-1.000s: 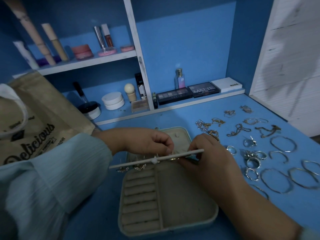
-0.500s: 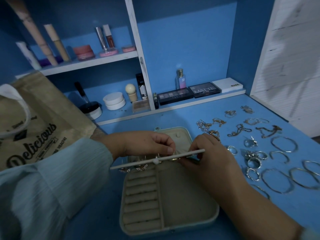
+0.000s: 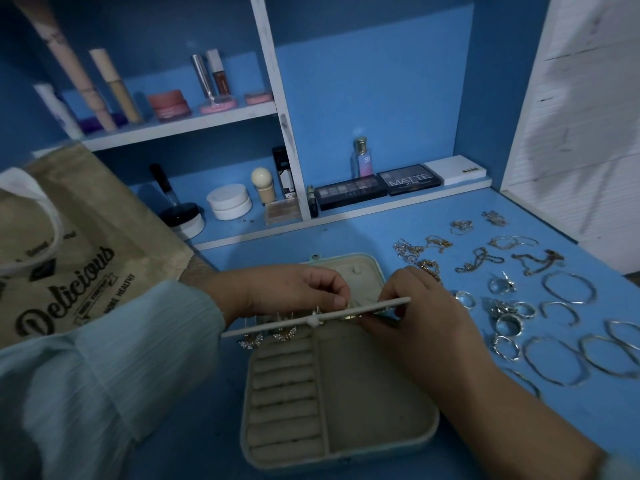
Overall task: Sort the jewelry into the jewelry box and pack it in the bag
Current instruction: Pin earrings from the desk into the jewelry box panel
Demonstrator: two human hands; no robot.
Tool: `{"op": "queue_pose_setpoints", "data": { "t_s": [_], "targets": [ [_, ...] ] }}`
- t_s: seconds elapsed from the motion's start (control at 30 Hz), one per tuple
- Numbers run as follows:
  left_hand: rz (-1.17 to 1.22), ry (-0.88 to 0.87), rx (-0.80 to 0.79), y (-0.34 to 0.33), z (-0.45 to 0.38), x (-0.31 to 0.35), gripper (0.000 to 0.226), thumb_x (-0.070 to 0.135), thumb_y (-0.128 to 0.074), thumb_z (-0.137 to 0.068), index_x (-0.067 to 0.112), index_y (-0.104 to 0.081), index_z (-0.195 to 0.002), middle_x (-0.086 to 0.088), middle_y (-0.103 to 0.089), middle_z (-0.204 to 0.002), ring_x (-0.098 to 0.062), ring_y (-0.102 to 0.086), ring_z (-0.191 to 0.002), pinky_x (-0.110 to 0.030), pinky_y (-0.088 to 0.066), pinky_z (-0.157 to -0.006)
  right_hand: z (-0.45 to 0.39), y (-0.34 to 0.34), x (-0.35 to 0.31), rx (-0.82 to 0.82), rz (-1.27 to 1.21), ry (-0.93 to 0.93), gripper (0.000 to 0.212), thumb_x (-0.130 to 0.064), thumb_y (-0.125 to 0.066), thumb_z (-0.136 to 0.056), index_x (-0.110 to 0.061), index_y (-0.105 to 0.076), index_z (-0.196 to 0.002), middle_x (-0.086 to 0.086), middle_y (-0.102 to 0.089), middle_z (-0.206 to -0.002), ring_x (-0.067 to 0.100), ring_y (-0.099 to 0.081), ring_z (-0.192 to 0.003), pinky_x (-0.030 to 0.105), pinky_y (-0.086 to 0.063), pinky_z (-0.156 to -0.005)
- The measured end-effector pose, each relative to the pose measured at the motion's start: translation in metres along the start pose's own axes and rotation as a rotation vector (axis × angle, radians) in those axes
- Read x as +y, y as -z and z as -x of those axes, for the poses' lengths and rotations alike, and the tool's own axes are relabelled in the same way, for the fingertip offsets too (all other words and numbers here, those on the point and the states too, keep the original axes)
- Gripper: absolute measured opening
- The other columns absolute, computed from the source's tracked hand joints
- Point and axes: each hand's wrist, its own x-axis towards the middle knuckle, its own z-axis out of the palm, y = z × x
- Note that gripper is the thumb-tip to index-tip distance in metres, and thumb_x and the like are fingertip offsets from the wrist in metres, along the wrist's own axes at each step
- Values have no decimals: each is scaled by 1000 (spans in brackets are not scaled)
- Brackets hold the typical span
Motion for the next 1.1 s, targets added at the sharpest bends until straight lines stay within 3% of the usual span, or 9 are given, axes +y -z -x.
{"op": "queue_pose_setpoints", "data": {
  "t_s": [0.47, 0.6, 0.73, 0.93, 1.0, 1.1],
  "targets": [
    [4, -26, 27, -3, -2, 0, 14, 16, -52, -94, 26, -59, -86, 22, -60, -74, 9, -54, -72, -9, -42, -73, 1, 0, -1, 4, 0, -7, 36, -51, -48, -68, -15, -46, -62, -9, -41, -65, 10, -37, -54, 8, -21, -49],
    [-4, -23, 36, -3, -3, -1, 13, 19, -53, -93, 28, -59, -86, 25, -61, -72, 8, -54, -73, -10, -41, -75, 1, 0, 0, 5, 6, 0, 33, -45, -62, -67, -16, -45, -63, -10, -39, -65, 10, -36, -54, 8, -19, -49],
    [21, -26, 60, -4, -3, -1, 12, 18, -53, -93, 27, -59, -87, 24, -62, -71, 11, -55, -70, -5, -41, -70, 0, -1, -1, 17, -7, -8, 36, -52, -49, -68, -16, -44, -61, -11, -37, -64, 10, -35, -53, 8, -19, -48],
    [2, -16, 31, -2, -3, -1, 12, 18, -54, -92, 27, -60, -87, 24, -62, -74, 8, -55, -74, -9, -43, -76, 0, -1, -1, 12, 3, -8, 37, -52, -48, -68, -17, -44, -61, -11, -38, -64, 9, -34, -53, 8, -19, -47],
    [3, -14, 28, -2, -2, -1, 12, 18, -54, -92, 27, -60, -88, 23, -62, -75, 6, -55, -74, -9, -44, -76, 0, -1, 0, 8, 7, -7, 35, -51, -52, -68, -18, -44, -62, -11, -38, -65, 9, -35, -53, 9, -19, -47],
    [9, -12, 29, -2, -1, 0, 13, 16, -53, -92, 25, -60, -88, 24, -63, -73, 9, -56, -72, -7, -43, -73, 2, -1, 2, -4, 12, -6, 37, -36, -76, -63, -20, -42, -63, -10, -37, -65, 11, -35, -53, 10, -19, -48]
  ]
}}
